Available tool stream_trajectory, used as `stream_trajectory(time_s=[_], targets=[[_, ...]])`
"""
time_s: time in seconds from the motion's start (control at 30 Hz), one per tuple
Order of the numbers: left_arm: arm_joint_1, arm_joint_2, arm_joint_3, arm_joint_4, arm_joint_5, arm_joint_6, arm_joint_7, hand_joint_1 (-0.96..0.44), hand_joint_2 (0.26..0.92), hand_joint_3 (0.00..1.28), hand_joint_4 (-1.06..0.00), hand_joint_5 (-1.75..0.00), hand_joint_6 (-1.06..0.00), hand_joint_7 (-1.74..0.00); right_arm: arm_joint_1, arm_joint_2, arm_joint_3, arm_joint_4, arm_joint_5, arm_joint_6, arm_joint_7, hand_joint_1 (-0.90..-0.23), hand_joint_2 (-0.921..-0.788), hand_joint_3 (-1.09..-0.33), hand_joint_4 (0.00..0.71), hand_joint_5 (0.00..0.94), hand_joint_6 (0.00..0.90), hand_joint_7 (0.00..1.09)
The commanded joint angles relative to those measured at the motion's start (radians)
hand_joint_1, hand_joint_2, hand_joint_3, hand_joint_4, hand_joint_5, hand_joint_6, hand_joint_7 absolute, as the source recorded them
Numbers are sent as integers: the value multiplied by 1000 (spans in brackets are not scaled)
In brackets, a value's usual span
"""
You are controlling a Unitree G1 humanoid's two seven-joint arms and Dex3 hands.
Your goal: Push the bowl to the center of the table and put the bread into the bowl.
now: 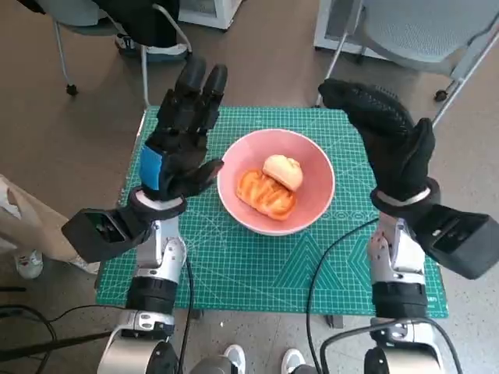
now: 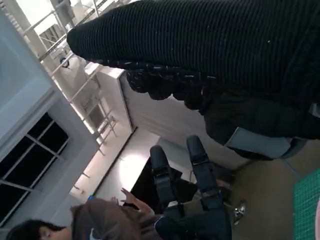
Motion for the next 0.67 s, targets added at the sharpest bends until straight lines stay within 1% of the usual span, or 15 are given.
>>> stream_trajectory(time_s=[0.03,0.27,0.67], targets=[[9,-1,0,-8,15,-16,13,-629,921,300,1,1,-113,0,16,-7,7,-2,-6,16,2,-669,-921,-695,223,6,54,552],[16,1,-10,-16,42,-20,39,-628,921,301,1,1,-112,0,20,-12,12,-16,-10,21,-6,-669,-921,-695,223,6,57,550],[22,6,-18,-25,60,-20,54,-627,921,299,1,1,-113,-1,29,-12,19,-37,-21,30,-24,-669,-921,-695,223,4,60,545]])
